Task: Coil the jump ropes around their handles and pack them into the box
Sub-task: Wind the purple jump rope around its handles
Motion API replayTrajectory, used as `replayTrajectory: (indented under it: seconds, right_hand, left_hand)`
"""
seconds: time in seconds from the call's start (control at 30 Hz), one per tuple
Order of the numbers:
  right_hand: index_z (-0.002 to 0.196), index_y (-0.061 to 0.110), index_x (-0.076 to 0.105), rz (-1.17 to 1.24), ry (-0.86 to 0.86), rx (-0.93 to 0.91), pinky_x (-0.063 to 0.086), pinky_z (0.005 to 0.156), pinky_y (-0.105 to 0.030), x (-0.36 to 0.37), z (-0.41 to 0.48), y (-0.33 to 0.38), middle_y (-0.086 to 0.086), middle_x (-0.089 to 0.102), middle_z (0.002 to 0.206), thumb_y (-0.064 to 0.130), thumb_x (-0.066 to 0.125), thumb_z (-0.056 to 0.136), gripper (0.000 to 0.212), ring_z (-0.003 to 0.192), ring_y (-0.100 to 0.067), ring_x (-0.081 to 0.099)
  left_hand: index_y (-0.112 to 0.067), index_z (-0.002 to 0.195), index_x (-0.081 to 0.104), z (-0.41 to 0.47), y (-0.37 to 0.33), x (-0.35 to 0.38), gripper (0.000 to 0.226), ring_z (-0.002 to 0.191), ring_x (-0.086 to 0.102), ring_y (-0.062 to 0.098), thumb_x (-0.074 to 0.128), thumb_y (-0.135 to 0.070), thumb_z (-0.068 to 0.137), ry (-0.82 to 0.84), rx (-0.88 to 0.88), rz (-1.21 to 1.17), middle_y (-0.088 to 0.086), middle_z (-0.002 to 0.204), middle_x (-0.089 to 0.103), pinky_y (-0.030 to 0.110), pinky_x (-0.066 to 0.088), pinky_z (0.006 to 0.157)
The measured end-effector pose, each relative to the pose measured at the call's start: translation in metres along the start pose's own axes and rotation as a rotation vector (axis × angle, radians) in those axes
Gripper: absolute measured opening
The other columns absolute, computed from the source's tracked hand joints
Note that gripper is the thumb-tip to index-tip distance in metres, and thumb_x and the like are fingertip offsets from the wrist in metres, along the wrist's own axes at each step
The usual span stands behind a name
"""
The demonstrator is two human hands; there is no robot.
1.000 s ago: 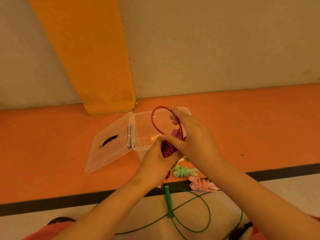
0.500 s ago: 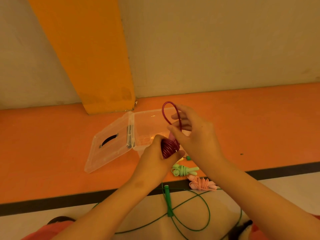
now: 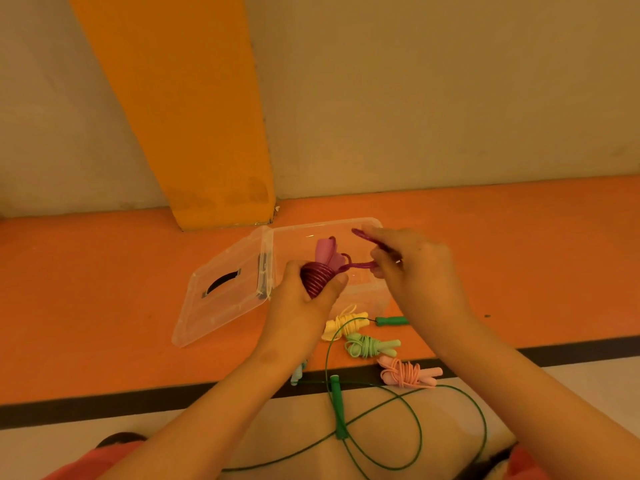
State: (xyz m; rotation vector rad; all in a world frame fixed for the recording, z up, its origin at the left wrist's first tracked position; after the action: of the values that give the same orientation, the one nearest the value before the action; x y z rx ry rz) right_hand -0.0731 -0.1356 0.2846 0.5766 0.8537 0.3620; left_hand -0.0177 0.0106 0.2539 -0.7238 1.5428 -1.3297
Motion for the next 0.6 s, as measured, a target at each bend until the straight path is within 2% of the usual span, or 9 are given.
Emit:
replayTrajectory:
  seconds: [0.07, 0.17, 0.27, 0.33, 0.4, 0.47, 0.6]
  right_hand:
    - [0.121, 0.012, 0.065, -0.102, 0.004, -0.057, 0.056, 0.062, -0.046, 0.005, -0.001, -0.001, -0.013, 0.067, 0.090, 0.003, 0.053, 0.089, 0.035, 0.070, -0.030, 0.065]
    - [0.122, 0.009, 0.063, -0.263, -0.003, -0.169, 0.052, 0.046, -0.042, 0.008, -0.002, -0.002, -0.011, 0.062, 0.080, 0.009, 0.049, 0.086, 0.039, 0.060, -0.028, 0.059]
    - [0.126, 0.007, 0.060, -0.219, 0.044, -0.272, 0.048, 0.060, -0.031, 0.014, -0.002, 0.004, -0.009, 0.061, 0.087, 0.022, 0.044, 0.093, 0.040, 0.074, -0.025, 0.058]
    - [0.126, 0.007, 0.060, -0.141, 0.098, -0.293, 0.045, 0.070, -0.029, 0.020, -0.006, 0.009, -0.007, 0.060, 0.090, 0.027, 0.041, 0.093, 0.043, 0.082, -0.022, 0.055]
    - [0.132, 0.016, 0.056, 0.017, 0.155, -0.189, 0.040, 0.078, -0.017, 0.020, -0.009, 0.011, -0.001, 0.059, 0.093, 0.030, 0.046, 0.094, 0.041, 0.088, -0.013, 0.051]
    - [0.132, 0.030, 0.050, 0.224, 0.186, -0.047, 0.038, 0.080, -0.009, 0.014, -0.007, 0.012, 0.002, 0.059, 0.095, 0.023, 0.055, 0.094, 0.039, 0.089, -0.006, 0.053]
    - [0.122, 0.036, 0.051, 0.575, 0.155, 0.155, 0.047, 0.077, -0.013, 0.005, -0.004, 0.019, 0.003, 0.061, 0.094, 0.012, 0.057, 0.092, 0.039, 0.087, -0.005, 0.060]
  left_hand:
    - [-0.027, 0.100, 0.049, 0.002, -0.001, -0.002, 0.024, 0.075, 0.062, 0.017, 0.066, -0.038, 0.085, -0.016, 0.014, 0.018, 0.005, 0.087, 0.064, 0.027, 0.048, 0.059]
    - [-0.025, 0.105, 0.049, 0.002, 0.001, -0.001, 0.030, 0.076, 0.063, 0.015, 0.068, -0.037, 0.085, 0.013, 0.000, 0.058, 0.001, 0.088, 0.064, 0.024, 0.050, 0.064]
    - [-0.022, 0.106, 0.051, -0.005, 0.005, 0.008, 0.032, 0.078, 0.064, 0.017, 0.069, -0.036, 0.084, 0.108, -0.043, 0.060, 0.000, 0.088, 0.065, 0.031, 0.052, 0.069]
    - [-0.024, 0.102, 0.050, -0.009, 0.005, 0.014, 0.027, 0.076, 0.064, 0.017, 0.069, -0.034, 0.085, 0.153, -0.067, 0.041, 0.001, 0.086, 0.065, 0.035, 0.052, 0.068]
    - [-0.026, 0.099, 0.049, -0.011, 0.005, 0.015, 0.024, 0.074, 0.065, 0.019, 0.067, -0.035, 0.086, 0.167, -0.086, 0.039, 0.004, 0.086, 0.066, 0.039, 0.053, 0.067]
    - [-0.023, 0.102, 0.050, -0.010, 0.004, 0.013, 0.028, 0.077, 0.067, 0.025, 0.068, -0.037, 0.085, 0.162, -0.086, 0.049, 0.007, 0.088, 0.066, 0.043, 0.053, 0.069]
    - [-0.020, 0.108, 0.052, -0.008, 0.003, 0.010, 0.033, 0.079, 0.068, 0.026, 0.068, -0.037, 0.085, 0.162, -0.098, 0.051, 0.007, 0.090, 0.067, 0.042, 0.054, 0.069]
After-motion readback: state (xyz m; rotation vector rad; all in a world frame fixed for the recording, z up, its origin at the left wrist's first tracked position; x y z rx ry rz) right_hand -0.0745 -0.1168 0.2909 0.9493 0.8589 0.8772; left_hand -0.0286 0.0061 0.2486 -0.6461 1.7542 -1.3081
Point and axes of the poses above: each hand's wrist, its own z-axis towards the middle knuckle, its own x-axis out of the palm, y = z × x, the point moved 2 cm from there along z, towards the middle knuckle
